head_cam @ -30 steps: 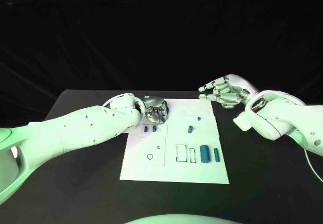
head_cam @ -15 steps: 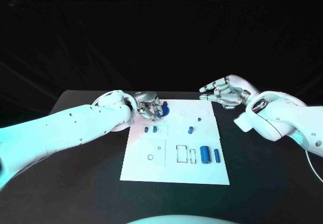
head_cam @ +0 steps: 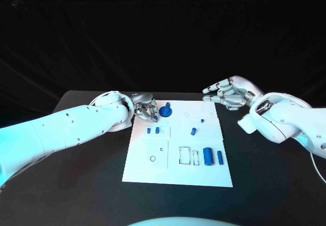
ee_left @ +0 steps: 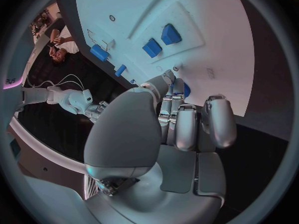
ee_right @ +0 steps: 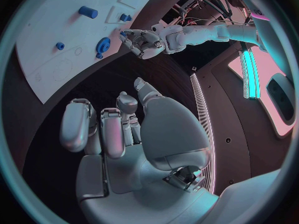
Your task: Assemble the parts on the task board
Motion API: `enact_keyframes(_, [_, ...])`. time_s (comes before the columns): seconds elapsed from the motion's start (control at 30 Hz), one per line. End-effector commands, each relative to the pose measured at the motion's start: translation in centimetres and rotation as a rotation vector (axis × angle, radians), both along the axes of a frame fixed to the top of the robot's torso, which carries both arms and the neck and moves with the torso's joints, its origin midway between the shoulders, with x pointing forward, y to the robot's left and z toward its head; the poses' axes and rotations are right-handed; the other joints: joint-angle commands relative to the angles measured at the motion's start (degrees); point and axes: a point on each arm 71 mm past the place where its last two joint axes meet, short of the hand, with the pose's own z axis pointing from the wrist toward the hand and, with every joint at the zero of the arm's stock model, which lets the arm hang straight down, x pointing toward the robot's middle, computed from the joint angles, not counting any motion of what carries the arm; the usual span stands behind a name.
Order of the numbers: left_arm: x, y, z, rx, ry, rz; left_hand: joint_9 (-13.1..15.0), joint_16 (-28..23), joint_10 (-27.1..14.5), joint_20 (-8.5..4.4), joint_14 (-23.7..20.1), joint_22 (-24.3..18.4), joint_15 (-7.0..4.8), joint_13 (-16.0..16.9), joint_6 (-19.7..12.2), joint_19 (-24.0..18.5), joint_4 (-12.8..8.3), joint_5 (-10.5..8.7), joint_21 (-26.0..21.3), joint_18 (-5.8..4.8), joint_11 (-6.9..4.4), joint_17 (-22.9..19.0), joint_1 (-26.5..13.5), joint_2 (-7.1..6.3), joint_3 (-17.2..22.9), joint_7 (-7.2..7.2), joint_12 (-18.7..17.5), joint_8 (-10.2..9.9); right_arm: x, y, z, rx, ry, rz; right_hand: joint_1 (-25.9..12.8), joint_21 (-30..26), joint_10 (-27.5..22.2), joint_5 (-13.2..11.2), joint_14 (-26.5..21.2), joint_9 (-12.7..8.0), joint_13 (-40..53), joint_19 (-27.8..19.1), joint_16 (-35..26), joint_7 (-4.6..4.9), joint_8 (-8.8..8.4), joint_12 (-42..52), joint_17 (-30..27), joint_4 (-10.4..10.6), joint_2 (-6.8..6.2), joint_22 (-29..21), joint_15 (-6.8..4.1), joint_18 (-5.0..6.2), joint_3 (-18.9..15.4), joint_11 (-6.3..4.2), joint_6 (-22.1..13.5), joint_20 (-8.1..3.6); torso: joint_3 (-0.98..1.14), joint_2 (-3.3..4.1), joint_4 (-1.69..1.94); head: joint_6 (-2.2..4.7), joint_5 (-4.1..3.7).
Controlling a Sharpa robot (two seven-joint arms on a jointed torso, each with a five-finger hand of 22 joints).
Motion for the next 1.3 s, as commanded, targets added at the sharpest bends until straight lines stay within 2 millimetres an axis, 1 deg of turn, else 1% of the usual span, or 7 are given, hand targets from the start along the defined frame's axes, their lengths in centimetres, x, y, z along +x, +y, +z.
enact_keyframes(0.03, [0.02,0.10,-0.20,0.016,0.024,-0.001,-0.02,-0.35,0.25,0.01,1.25,2.18,-0.15,0.02,0.20,0.33,0.07,-0.09,-0.04,-0.80,0.09,-0.08,-0.68,-0.07,0.40,-0.01,-0.41,-0.19,-0.08,0.14,-0.03,-0.003,0.000,0.016,0.14,-0.21,-0.23,0.22,3.66,0.04,0.04,-0.24,-0.15,0.08,0.36,0.11,5.24,0.08,0.21,0.04,0.09,0.80,-0.36,-0.10,0.27,0.01,0.02,0.03,-0.01,-0.09,0.03])
enact_keyframes(0.43, [0.11,0.05,-0.41,0.031,0.036,0.000,-0.02,-0.35,0.28,0.01,1.25,2.21,-0.15,0.03,0.22,0.33,0.04,-0.09,-0.01,-0.81,0.08,-0.08,-0.69,-0.07,0.44,-0.02,-0.42,-0.20,-0.09,0.19,-0.03,-0.003,0.000,0.017,0.14,-0.21,-0.23,0.22,3.66,0.04,0.04,-0.24,-0.15,0.08,0.36,0.11,5.24,0.08,0.21,0.04,0.09,0.80,-0.36,-0.10,0.27,0.01,0.05,0.04,-0.07,-0.31,0.17])
enact_keyframes(0.6, [0.12,-0.07,-0.64,0.038,0.046,-0.003,-0.02,-0.35,0.28,0.01,1.25,2.21,-0.15,0.03,0.22,0.33,0.04,-0.09,-0.01,-0.81,0.08,-0.08,-0.69,-0.07,0.44,-0.02,-0.42,-0.20,-0.09,0.19,-0.03,-0.003,0.000,0.017,0.08,-0.24,-0.21,0.28,3.67,0.04,0.04,-0.25,-0.14,0.07,0.38,0.16,5.25,0.21,0.26,0.00,0.09,0.81,-0.45,-0.10,0.29,0.01,0.01,0.06,-0.09,-0.32,0.15])
enact_keyframes(0.77, [0.10,-0.21,-0.76,0.041,0.051,-0.006,-0.03,-0.42,0.36,0.02,1.22,2.18,-0.16,0.07,0.29,0.30,-0.03,-0.09,-0.07,-0.79,0.06,-0.21,-0.75,-0.06,0.57,-0.04,-0.47,-0.23,-0.10,0.18,-0.03,-0.003,0.000,0.018,0.08,-0.24,-0.21,0.28,3.67,0.04,0.04,-0.25,-0.14,0.07,0.38,0.16,5.25,0.21,0.26,0.00,0.09,0.81,-0.45,-0.10,0.29,0.01,0.02,0.01,-0.03,-0.57,0.06])
enact_keyframes(0.97, [0.05,-0.31,-0.81,0.045,0.053,-0.009,-0.04,-0.51,0.50,0.02,1.17,2.08,-0.18,0.13,0.42,0.20,-0.20,-0.09,-0.24,-0.74,0.01,-0.36,-0.77,-0.08,0.74,-0.09,-0.52,-0.25,-0.09,0.16,-0.03,-0.003,-0.001,0.017,0.08,-0.24,-0.21,0.28,3.67,0.04,0.04,-0.25,-0.14,0.07,0.38,0.16,5.25,0.21,0.26,0.00,0.09,0.81,-0.45,-0.10,0.29,0.01,-0.01,0.01,-0.04,-0.63,0.10])
enact_keyframes(1.1, [0.06,-0.28,-0.84,0.048,0.056,-0.008,-0.04,-0.52,0.54,0.02,1.16,2.06,-0.19,0.15,0.46,0.18,-0.25,-0.10,-0.27,-0.73,0.00,-0.39,-0.79,-0.10,0.78,-0.10,-0.53,-0.25,-0.10,0.16,-0.02,-0.003,-0.001,0.017,0.08,-0.24,-0.21,0.28,3.67,0.04,0.04,-0.25,-0.14,0.07,0.38,0.16,5.25,0.21,0.26,0.00,0.09,0.81,-0.45,-0.10,0.29,0.01,0.04,0.02,-0.01,-0.67,0.11])
enact_keyframes(1.3, [0.07,-0.24,-0.90,0.054,0.060,-0.007,-0.05,-0.55,0.60,0.01,1.14,1.98,-0.20,0.18,0.52,0.12,-0.36,-0.10,-0.39,-0.70,-0.01,-0.45,-0.80,-0.14,0.85,-0.12,-0.57,-0.27,-0.10,0.16,-0.02,-0.003,-0.001,0.017,0.08,-0.24,-0.21,0.28,3.67,0.04,0.04,-0.25,-0.14,0.07,0.38,0.16,5.25,0.21,0.26,0.00,0.09,0.81,-0.45,-0.10,0.29,0.01,0.00,0.02,-0.05,-0.69,0.16])
